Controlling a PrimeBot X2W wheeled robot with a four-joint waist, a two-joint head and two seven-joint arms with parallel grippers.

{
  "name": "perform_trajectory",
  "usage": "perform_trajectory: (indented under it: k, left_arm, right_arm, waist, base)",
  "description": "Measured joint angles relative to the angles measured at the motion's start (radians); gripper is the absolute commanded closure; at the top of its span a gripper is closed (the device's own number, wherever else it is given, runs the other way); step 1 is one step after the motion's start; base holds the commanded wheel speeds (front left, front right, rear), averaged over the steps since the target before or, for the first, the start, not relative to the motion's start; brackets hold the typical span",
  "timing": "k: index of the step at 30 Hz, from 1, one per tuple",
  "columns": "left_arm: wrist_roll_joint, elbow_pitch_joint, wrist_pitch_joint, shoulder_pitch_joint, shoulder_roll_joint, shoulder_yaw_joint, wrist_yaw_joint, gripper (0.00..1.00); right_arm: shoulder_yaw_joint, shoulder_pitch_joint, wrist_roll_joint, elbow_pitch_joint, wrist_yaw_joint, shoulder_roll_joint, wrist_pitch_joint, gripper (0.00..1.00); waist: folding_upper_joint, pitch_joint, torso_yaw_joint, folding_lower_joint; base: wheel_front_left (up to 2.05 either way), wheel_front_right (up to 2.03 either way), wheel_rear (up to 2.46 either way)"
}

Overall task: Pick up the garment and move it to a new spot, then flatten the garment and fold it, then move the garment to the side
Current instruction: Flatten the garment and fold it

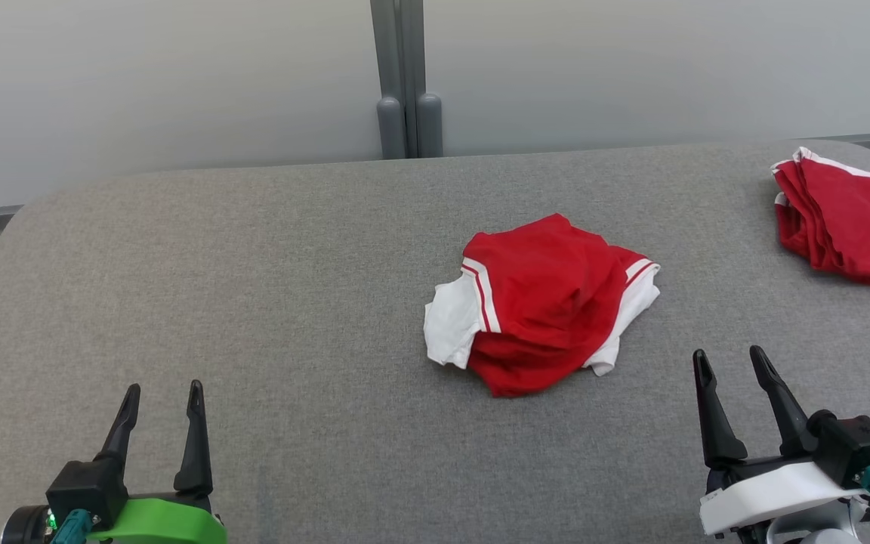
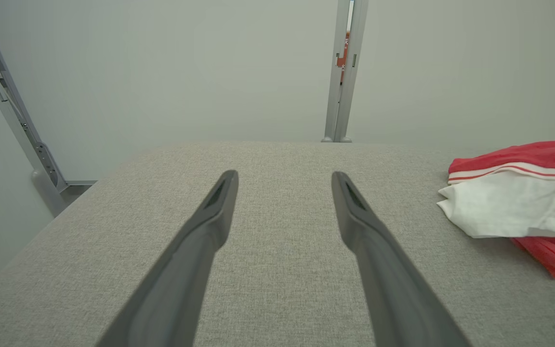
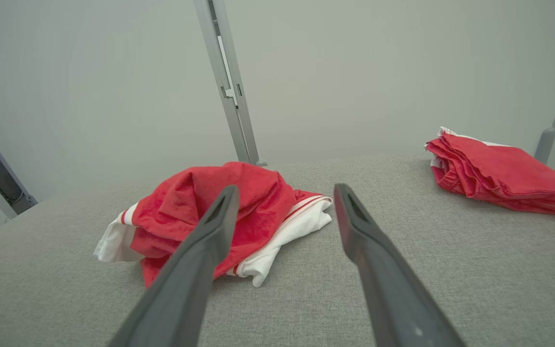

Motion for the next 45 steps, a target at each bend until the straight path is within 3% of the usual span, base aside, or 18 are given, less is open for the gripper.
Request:
perform_trajectory:
  k: [35,45]
  left_arm:
    - [0.035,0.010,0.000,0.000,-0.021,0.029,-0.018,0.00]
    - [0.043,0.014,0.000,-0.017,-0.027,0.016,-0.021,0.00]
  right_arm:
    - [-0.012,-0.003,0.001,0.012,0.000,0.003,0.000,0.00]
    - [-0.006,-0.117,-0.012,0.042,0.000,-0.036,0.000,0.00]
  waist:
    - [0.0000,0.004,-0.007,0.0000]
    - [0.0000,0.036,0.002,0.0000]
  base:
    - [0.00,0.00,0.00]
    - [0.00,0.00,0.00]
